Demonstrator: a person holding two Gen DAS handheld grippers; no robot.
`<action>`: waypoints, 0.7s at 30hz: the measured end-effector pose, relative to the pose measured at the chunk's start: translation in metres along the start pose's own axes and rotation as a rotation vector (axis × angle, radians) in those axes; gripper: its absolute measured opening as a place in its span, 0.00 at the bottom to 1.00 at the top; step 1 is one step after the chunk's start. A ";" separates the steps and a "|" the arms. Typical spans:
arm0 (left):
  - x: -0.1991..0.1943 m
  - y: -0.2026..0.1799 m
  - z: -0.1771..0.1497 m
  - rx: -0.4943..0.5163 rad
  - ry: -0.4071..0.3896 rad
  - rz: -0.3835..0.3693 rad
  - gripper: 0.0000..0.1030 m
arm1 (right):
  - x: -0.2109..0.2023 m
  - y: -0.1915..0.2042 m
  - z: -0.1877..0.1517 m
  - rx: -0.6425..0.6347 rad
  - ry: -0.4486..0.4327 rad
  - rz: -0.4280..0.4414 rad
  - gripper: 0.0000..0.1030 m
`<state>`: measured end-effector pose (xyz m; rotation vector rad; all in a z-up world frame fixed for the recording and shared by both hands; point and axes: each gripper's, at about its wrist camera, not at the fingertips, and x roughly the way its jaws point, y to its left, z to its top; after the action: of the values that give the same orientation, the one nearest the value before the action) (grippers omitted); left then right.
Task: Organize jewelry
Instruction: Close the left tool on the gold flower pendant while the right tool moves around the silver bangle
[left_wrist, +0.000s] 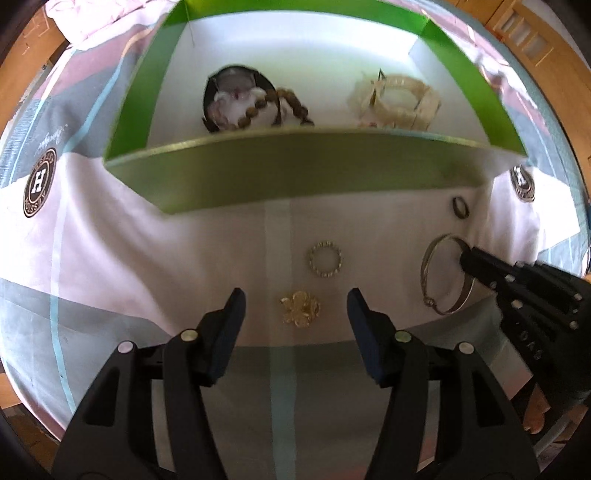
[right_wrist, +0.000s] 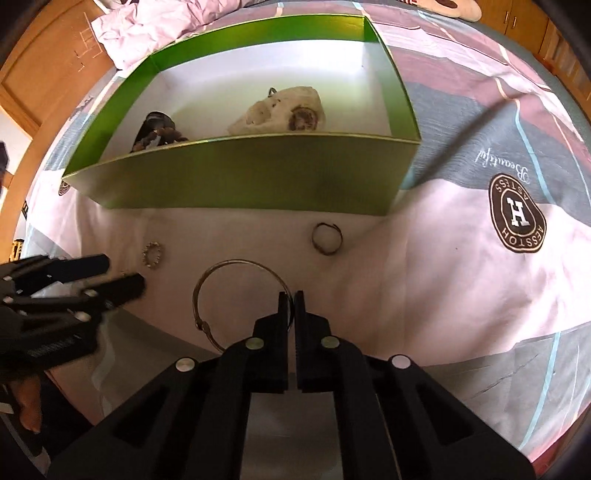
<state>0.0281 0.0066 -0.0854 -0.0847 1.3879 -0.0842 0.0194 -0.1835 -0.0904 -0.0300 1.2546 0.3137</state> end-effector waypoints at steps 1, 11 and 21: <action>0.002 0.000 -0.001 0.002 0.005 0.004 0.56 | 0.000 0.000 -0.001 -0.001 0.003 0.004 0.03; -0.008 0.023 0.002 -0.060 -0.023 0.049 0.26 | -0.013 -0.012 0.006 0.039 -0.019 0.007 0.17; -0.017 0.041 -0.004 -0.070 -0.032 0.049 0.39 | 0.001 -0.011 0.016 0.012 0.006 -0.015 0.17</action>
<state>0.0211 0.0494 -0.0742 -0.1095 1.3598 0.0066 0.0371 -0.1904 -0.0879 -0.0301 1.2621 0.2927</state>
